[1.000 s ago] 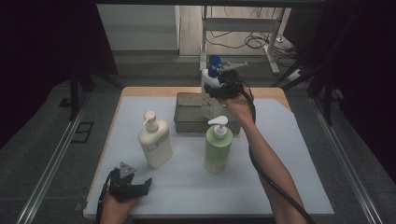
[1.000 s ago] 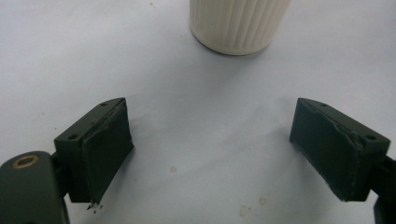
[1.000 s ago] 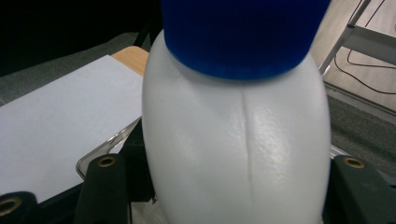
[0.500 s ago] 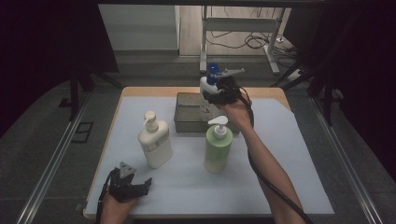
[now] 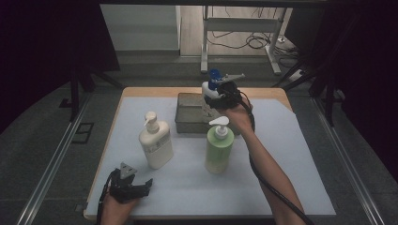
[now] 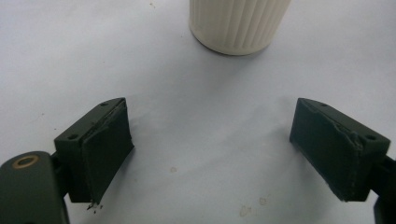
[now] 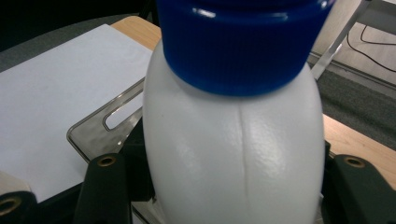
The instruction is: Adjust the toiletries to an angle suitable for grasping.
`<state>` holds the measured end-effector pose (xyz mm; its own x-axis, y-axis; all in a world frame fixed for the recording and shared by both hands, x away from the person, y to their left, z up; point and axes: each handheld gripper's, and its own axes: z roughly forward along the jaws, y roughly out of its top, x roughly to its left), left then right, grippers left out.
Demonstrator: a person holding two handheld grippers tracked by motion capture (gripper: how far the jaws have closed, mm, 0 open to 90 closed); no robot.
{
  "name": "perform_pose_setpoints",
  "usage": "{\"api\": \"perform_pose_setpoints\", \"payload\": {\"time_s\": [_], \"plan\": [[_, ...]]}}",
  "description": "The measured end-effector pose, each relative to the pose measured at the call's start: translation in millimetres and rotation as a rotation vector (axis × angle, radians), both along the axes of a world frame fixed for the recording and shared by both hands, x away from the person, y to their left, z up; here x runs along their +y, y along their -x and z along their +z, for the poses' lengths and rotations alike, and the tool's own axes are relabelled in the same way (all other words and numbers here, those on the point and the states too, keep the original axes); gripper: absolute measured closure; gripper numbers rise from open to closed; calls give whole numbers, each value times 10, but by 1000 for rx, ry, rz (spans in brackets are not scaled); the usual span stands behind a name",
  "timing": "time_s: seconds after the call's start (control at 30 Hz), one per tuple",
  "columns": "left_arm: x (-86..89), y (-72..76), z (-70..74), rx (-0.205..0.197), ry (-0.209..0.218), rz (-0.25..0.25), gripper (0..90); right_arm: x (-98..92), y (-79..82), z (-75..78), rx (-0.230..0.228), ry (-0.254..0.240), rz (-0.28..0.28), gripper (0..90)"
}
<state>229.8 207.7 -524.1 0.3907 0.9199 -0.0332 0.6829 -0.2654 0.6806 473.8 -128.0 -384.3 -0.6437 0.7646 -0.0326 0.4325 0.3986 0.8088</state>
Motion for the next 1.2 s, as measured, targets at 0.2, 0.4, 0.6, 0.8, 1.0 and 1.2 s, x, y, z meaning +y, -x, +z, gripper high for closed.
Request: {"api": "perform_pose_setpoints", "payload": {"time_s": [0.2, 0.4, 0.6, 0.8, 1.0, 1.2], "plan": [[0, -1, 0, 0, 0, 0, 121, -22, -7, -26, 8, -11, -8, 398], [0, -1, 0, 0, -1, -1, 121, -62, -20, -45, 17, -29, -14, 389], [1, -1, 1, 1, -3, -2, 121, -95, -27, -53, 22, -38, -1, 383], [1, -1, 1, 1, -3, -2, 121, -129, -14, -51, 20, -44, 19, 364], [1, -1, 1, 1, -3, -2, 121, -195, 56, 0, 8, -51, 31, 352], [0, 0, 1, 0, -4, -2, 121, -273, 140, 42, 0, -64, 36, 353]]}}
